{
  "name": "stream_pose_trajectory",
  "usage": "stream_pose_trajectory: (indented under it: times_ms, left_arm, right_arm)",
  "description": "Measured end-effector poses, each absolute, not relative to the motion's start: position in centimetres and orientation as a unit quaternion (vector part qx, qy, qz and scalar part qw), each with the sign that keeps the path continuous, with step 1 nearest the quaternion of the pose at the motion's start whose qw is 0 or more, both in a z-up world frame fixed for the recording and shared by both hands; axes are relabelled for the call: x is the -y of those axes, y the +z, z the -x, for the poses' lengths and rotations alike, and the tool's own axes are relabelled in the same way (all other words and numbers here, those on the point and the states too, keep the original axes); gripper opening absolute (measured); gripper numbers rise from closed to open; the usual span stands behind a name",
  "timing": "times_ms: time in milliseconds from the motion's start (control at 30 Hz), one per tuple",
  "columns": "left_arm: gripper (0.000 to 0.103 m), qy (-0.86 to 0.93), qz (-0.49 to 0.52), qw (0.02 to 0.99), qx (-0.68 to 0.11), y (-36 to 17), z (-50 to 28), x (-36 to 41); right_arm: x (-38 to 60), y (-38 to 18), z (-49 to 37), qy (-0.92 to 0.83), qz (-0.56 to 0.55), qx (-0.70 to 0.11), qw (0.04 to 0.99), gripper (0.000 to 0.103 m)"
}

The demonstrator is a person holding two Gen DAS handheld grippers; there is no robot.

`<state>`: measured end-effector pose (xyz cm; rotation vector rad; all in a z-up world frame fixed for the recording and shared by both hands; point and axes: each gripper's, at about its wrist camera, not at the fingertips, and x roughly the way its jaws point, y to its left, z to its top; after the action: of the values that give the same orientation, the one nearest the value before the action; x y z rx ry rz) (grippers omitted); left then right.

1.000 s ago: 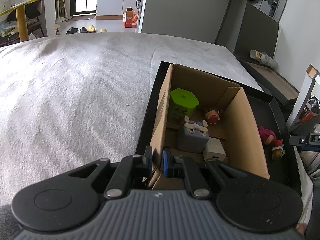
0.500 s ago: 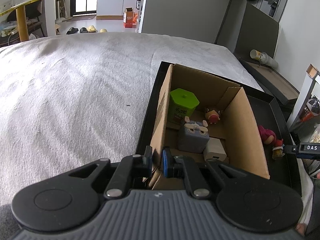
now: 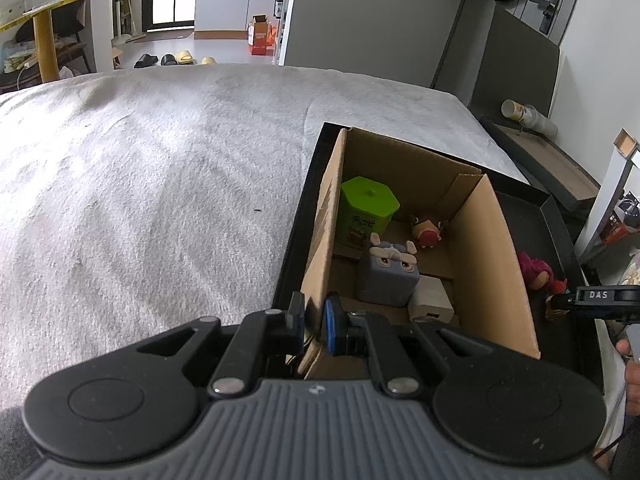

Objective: Organize rigid objects
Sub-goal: 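Move the right tool to the amber bottle figure and grasp it, then carry the amber bottle figure over the box and release it with the right tool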

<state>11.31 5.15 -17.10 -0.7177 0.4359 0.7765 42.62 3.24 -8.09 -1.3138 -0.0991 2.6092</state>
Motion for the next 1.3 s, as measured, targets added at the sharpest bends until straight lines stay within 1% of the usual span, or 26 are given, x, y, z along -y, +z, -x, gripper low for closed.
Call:
stream_pose_trajectory:
  times_ms: [100,167,233,267,300,667,900,1300]
  left_arm:
    - [0.009,0.367,0.340,0.841,-0.206,-17.1,-11.3,-5.2]
    - [0.009,0.367,0.341,0.841,-0.205,-17.1,-11.3,-5.2]
    - [0.009,0.366,0.340,0.842,-0.205,-17.1,-11.3,-5.1]
    - [0.009,0.366,0.339,0.842,-0.205,-17.1,-11.4,-5.1]
    - [0.009,0.366,0.338,0.842,-0.205,-17.0,-11.4,-5.1]
    - [0.009,0.369,0.337,0.842,-0.203,-17.0,-11.4,-5.0]
    - [0.009,0.370,0.335,0.842,-0.203,-17.0,-11.5,-4.9]
    - [0.008,0.381,0.327,0.847,-0.176,-16.5,-10.9,-4.3]
  right_arm:
    - [-3.1,-8.5,-42.2,0.885,0.451,0.039,0.112,0.058]
    - [-3.1,-8.7,-41.9,0.884,0.452,0.042,0.115,0.055]
    - [-3.3,-9.2,-41.5,0.881,0.456,0.042,0.117,0.029]
    - [-3.3,-9.4,-41.4,0.879,0.461,0.042,0.119,0.028]
    - [-3.4,-9.5,-41.4,0.878,0.463,0.038,0.116,0.023]
    - [-1.8,-8.8,-44.0,0.884,0.458,0.042,0.082,0.022]
    - [-0.5,-7.1,-45.5,0.896,0.438,0.044,0.054,0.022]
    - [1.9,-4.8,-46.5,0.909,0.411,0.067,0.017,0.022]
